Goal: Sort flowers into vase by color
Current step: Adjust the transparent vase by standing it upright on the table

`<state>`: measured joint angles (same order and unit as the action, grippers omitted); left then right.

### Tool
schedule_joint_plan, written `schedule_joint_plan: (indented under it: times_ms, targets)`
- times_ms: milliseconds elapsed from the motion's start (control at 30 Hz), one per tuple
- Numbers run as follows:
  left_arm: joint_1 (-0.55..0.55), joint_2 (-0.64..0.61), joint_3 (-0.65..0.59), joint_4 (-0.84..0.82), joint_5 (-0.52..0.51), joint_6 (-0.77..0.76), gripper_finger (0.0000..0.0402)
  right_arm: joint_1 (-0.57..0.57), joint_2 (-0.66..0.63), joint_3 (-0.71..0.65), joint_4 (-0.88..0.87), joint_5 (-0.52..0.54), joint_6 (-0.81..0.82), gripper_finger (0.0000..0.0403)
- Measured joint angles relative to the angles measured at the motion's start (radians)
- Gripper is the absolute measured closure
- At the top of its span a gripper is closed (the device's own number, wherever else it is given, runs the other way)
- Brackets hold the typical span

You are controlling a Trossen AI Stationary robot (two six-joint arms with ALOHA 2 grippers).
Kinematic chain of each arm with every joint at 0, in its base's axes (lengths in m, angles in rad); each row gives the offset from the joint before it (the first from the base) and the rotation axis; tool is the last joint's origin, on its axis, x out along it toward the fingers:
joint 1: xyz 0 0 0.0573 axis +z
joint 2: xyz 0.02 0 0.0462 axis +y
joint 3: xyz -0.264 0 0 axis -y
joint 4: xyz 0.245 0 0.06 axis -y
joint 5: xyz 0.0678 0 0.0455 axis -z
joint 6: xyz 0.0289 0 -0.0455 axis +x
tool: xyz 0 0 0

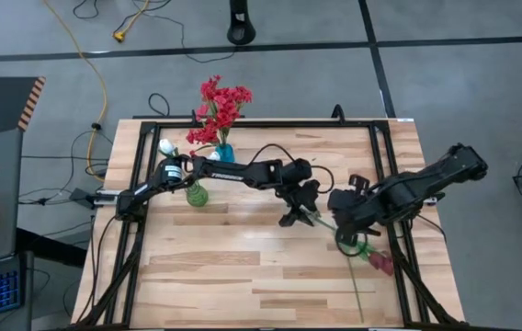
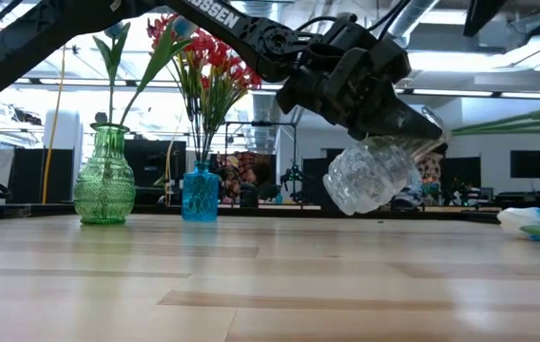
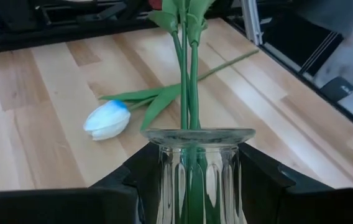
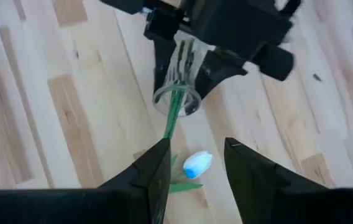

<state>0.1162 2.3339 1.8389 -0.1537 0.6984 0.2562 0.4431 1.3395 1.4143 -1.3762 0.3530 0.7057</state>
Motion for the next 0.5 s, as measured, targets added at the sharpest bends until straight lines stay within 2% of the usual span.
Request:
schedule_joint_plan:
  times_ms: [500]
  targets:
    - [0.002,-0.06,0.0,0.001,0.005,0.008,0.0253,0.008,-0.101,0.0,0.0,0.047,0.028,0.0226]
